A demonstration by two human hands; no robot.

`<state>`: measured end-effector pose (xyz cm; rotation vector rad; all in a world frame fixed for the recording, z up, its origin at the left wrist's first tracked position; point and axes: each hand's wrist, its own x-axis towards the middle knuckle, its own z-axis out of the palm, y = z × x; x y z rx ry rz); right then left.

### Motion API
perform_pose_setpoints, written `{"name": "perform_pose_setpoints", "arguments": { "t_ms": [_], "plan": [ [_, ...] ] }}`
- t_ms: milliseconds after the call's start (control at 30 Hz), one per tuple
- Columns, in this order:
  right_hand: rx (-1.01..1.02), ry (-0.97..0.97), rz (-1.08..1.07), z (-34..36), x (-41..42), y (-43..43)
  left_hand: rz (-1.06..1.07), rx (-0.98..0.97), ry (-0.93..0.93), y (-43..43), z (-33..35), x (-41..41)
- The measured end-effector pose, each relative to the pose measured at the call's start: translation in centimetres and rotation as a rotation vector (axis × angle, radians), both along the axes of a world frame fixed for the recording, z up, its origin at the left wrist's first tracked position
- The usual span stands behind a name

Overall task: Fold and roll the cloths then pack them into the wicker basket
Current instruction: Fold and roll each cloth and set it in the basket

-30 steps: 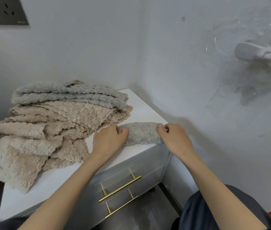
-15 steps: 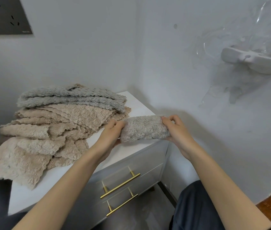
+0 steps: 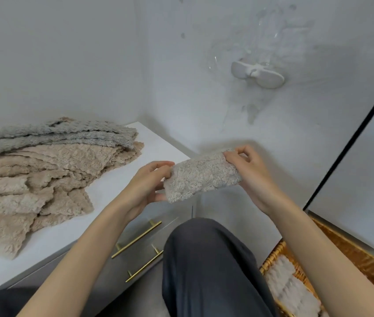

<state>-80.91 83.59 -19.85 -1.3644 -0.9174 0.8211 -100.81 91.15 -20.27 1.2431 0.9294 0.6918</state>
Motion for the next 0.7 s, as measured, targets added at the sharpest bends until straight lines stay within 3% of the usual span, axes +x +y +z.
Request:
{"name": "perform_pose_setpoints", "arguments": {
  "t_ms": [200, 267, 400, 567, 700],
  "plan": [
    [-0.074, -0.013, 0.007, -0.3, 3.7, -5.8, -0.672, 0.0, 0.179, -3.5, 0.1, 2.5],
    [-0.09, -0.012, 0.022, -0.8, 4.9, -7.7, -0.785, 0.032, 0.219, -4.8, -0.4, 4.0],
    [-0.115, 0.019, 0.002, -2.3, 7.4, -11.1, -0.818, 0.182, 0.364, -7.1, -2.0, 7.8],
    [-0.192, 0.107, 0.026, -4.4, 10.3, -15.5, -0.942, 0.155, 0.33, -9.7, -4.4, 11.1],
    [-0.186, 0.243, -0.127, -7.6, 12.1, -18.0, -0.905, 0.128, 0.337, -11.5, -6.7, 14.2]
  ]
}}
